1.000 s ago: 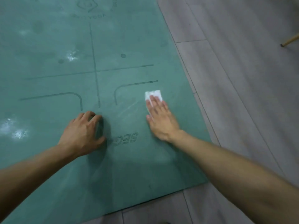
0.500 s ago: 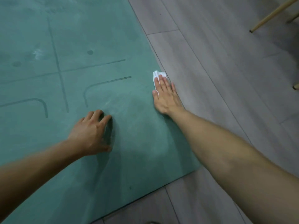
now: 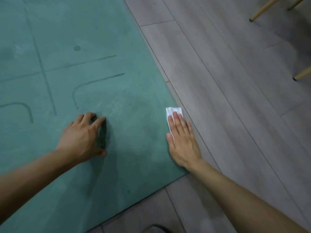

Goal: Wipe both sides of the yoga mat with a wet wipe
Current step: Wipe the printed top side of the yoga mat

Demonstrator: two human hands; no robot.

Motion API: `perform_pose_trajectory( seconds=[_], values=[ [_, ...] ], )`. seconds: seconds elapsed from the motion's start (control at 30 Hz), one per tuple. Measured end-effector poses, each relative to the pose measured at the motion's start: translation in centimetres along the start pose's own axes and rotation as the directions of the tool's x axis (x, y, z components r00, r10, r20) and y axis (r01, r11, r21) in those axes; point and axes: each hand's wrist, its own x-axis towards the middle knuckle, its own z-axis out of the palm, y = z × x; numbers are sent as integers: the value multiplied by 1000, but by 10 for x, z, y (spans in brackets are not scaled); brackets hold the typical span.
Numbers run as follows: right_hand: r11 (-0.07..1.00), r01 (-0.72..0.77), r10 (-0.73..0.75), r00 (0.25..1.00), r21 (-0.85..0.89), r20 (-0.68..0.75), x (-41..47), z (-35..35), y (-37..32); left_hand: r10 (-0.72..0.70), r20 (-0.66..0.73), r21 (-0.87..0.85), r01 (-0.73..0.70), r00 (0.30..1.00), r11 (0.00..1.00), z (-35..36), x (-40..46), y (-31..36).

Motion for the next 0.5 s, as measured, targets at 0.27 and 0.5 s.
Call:
perform_pose_trajectory(
  seconds=[0.27,0.5],
  values=[
    [999,4,-7,997,33,81,175,-27,-27,18,21,-6,-18,1000,1000,-6,-2,0],
    [999,38,-36,997,-33,69,4,-14,41,34,2,-8,-34,999,999,0,1,-3]
  ],
)
